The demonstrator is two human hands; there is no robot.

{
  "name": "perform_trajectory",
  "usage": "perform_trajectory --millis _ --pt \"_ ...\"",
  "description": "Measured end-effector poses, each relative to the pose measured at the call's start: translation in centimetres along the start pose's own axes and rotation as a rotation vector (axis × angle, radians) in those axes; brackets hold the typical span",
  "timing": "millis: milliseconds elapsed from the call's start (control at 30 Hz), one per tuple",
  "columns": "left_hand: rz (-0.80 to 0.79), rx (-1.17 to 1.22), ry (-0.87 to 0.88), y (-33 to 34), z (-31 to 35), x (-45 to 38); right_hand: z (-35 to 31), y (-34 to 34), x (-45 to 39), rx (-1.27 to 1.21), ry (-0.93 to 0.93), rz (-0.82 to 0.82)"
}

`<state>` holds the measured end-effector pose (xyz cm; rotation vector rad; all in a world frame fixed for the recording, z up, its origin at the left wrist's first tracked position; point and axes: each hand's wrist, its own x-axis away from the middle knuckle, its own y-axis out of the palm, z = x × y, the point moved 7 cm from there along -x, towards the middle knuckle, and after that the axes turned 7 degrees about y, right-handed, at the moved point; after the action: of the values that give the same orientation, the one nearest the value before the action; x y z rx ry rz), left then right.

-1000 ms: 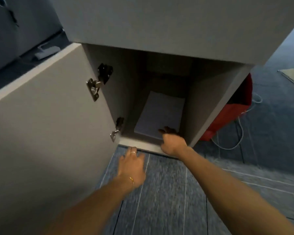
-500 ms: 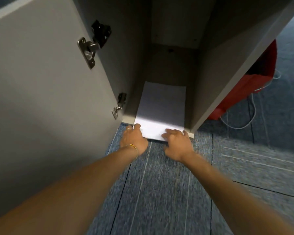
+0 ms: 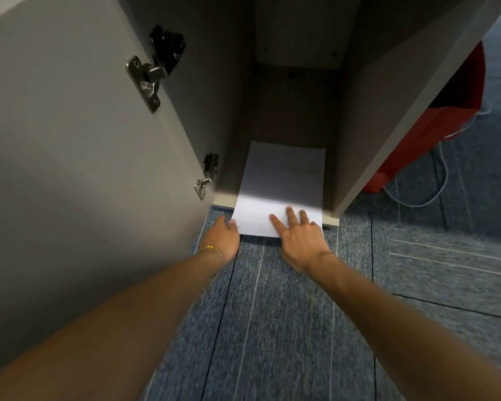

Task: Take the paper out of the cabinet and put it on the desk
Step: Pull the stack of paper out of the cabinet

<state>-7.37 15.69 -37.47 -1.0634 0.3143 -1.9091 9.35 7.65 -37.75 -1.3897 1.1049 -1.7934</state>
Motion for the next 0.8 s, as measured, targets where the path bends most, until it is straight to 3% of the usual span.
perform_trajectory --millis 167,267,433,600,733,800 --pt "0.022 0.297 -0.081 1.4 -2.8 -5.4 0.1 0.9 3.4 -0.012 -0.057 0.000" --pt "-0.058 0.462 -0.198 1.8 -2.0 -3.4 0.2 1.5 5.2 -0.046 -0.099 0.005" --pt "-0.092 0.299 -0.103 0.7 2.2 0.3 1.7 1.9 6.9 -0.214 -0.165 0.022" --pt "-0.126 0.275 -0.034 0.2 3.0 1.7 6.7 0.0 5.8 -0.770 0.222 0.227" --pt "-0.128 0.284 -0.033 -1.5 2.2 3.6 6.9 0.9 4.9 -1.450 0.458 0.061" --pt "-0.115 0.306 -0.037 -2.9 1.7 5.5 7.1 0.4 5.6 -1.730 0.564 0.067"
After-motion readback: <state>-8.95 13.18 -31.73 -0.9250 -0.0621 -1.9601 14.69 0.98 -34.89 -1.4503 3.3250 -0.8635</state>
